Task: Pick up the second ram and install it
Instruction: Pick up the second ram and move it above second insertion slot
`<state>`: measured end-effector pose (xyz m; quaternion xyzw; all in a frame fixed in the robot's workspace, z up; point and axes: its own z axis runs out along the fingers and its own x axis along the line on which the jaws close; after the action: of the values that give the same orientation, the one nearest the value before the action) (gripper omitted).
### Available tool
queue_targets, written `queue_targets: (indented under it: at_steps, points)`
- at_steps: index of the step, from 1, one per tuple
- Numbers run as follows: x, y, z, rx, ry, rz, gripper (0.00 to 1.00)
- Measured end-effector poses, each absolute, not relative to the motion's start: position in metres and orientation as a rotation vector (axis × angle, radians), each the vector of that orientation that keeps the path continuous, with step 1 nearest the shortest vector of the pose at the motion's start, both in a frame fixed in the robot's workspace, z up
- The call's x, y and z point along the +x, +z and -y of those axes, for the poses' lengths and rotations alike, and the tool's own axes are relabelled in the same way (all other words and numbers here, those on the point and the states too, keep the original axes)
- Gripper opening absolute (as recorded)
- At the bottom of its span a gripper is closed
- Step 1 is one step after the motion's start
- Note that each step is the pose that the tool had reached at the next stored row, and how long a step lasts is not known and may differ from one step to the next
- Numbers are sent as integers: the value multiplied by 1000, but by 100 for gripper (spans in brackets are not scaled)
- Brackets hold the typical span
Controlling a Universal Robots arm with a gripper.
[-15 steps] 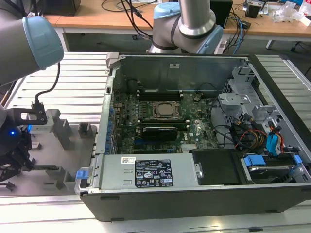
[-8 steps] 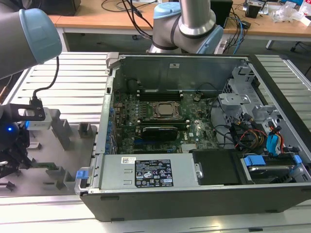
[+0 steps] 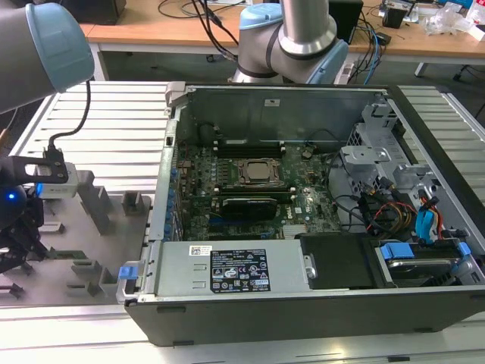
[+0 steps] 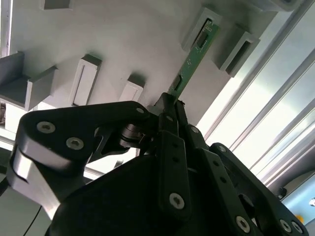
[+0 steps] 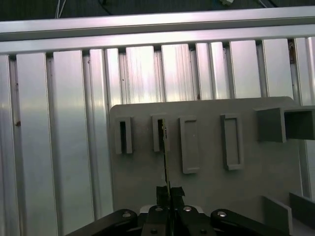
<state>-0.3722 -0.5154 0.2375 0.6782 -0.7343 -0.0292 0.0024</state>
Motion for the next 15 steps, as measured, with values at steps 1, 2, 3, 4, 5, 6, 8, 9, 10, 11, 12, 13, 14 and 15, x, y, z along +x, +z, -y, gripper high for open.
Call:
queue_targets:
  at_steps: [1, 2, 3, 4, 5, 6, 8, 9, 10, 11, 12, 13, 14, 15]
  points:
    - [-372, 239, 515, 2128, -92, 2303, 14]
    - [-372, 241, 515, 2128, -92, 2303, 14]
    - [-372, 242, 515, 2128, -92, 2303, 14]
    - [-372, 243, 515, 2128, -92, 2303, 14]
    - [-372, 244, 515, 2128, -92, 2303, 14]
    - [-372, 246, 515, 2128, -92, 2303, 14]
    - [-372, 248, 515, 2128, -92, 2303, 14]
    - [-372, 249, 515, 2128, -92, 2303, 14]
    - [-372, 251, 514, 2127, -92, 2303, 14]
    - [-372, 252, 514, 2128, -92, 2303, 14]
    - [-372, 253, 514, 2128, -92, 2303, 14]
    - [-372, 254, 514, 2128, -92, 2303, 14]
    - [-372, 255, 514, 2128, -92, 2303, 14]
    - [-372, 257, 513, 2128, -92, 2303, 14]
